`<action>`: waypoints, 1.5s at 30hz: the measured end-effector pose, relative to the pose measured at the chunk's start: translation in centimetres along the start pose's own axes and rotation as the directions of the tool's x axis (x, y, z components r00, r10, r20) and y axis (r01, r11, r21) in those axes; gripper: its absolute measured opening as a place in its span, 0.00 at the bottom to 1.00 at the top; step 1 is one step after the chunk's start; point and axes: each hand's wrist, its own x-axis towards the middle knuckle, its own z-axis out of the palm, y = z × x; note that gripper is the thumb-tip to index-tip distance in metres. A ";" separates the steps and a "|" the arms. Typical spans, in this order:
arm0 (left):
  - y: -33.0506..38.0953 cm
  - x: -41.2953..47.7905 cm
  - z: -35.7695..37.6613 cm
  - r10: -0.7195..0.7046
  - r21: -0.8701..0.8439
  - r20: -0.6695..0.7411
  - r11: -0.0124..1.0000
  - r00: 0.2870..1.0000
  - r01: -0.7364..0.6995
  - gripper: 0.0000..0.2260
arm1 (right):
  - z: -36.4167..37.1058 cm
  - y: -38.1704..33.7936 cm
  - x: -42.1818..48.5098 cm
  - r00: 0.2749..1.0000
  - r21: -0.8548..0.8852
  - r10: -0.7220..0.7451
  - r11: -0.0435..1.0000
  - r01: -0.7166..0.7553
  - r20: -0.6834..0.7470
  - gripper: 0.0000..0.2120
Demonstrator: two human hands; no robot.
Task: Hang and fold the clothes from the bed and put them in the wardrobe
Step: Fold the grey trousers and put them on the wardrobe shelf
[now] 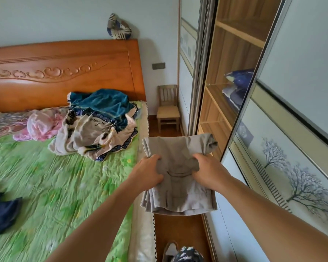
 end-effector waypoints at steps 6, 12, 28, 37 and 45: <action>0.8 9.4 -2.3 0.015 -0.017 0.029 1.000 0.999 -0.015 0.33 | -2.7 1.0 8.4 0.999 0.007 0.025 1.000 -0.024 -0.026 0.21; 0.4 22.9 -7.6 0.056 -0.007 0.018 0.998 0.998 -0.056 0.32 | -5.8 0.8 21.6 0.996 0.046 0.054 0.998 -0.050 -0.076 0.22; 5.1 41.3 -26.4 0.181 0.076 0.039 0.980 0.983 -0.184 0.29 | -21.9 -5.4 39.1 0.982 0.043 0.092 0.995 -0.086 -0.166 0.16; 12.5 43.2 -39.0 0.397 0.143 -0.106 0.913 0.912 -0.381 0.25 | -35.2 -10.0 37.7 0.932 0.097 0.120 0.991 -0.092 -0.341 0.18; 23.0 49.6 -44.2 0.648 0.132 -0.043 0.758 0.760 -0.639 0.21 | -44.6 -8.2 37.9 0.811 0.201 0.322 0.946 -0.255 -0.488 0.16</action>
